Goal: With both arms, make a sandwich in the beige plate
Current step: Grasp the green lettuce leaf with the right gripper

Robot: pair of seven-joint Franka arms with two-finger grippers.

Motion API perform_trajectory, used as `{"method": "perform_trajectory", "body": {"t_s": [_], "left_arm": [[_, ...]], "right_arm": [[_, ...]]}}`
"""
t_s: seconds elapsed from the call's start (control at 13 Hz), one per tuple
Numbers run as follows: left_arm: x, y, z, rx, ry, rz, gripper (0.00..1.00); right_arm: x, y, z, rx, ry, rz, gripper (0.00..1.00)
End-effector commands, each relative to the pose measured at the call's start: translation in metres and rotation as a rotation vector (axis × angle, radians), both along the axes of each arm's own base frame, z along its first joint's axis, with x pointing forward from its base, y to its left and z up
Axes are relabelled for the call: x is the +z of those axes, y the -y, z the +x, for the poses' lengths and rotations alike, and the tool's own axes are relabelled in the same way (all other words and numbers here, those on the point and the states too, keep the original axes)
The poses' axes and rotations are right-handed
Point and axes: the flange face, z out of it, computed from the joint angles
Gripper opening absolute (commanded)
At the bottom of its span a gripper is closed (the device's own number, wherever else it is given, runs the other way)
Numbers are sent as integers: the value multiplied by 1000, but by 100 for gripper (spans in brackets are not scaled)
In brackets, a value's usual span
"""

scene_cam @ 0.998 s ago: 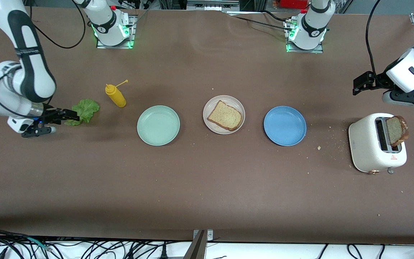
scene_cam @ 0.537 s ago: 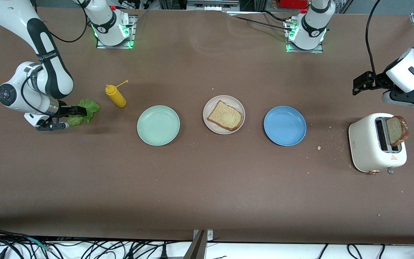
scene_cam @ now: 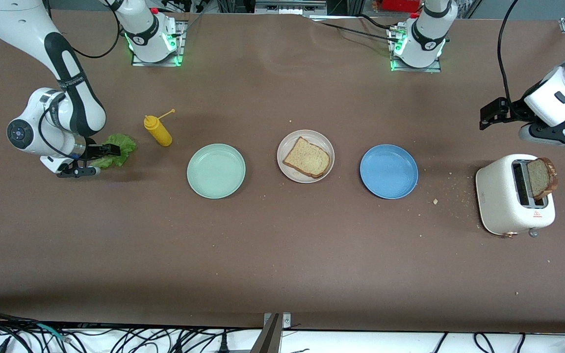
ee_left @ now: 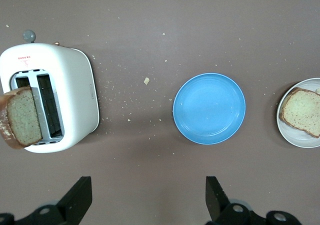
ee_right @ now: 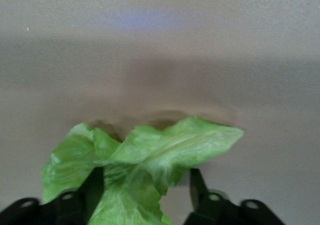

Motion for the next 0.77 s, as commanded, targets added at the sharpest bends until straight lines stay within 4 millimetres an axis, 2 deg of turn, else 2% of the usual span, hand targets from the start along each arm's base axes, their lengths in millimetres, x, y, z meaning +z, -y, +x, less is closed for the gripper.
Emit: {"method": "perform_trajectory", "body": {"t_s": [0.0, 0.23, 0.46, 0.61, 0.69], "left_arm": [[5, 15, 3, -26, 0, 13, 100], [7, 14, 1, -26, 3, 13, 100], [7, 15, 0, -26, -5, 12, 100], [7, 15, 0, -27, -5, 12, 100], [7, 15, 0, -26, -5, 12, 100]], "right_arm": [[0, 1, -2, 9, 3, -15, 0], [7, 2, 3, 18, 17, -14, 0], [29, 3, 15, 51, 50, -31, 0], [57, 7, 36, 91, 42, -26, 0], [78, 10, 50, 105, 19, -32, 0]]}}
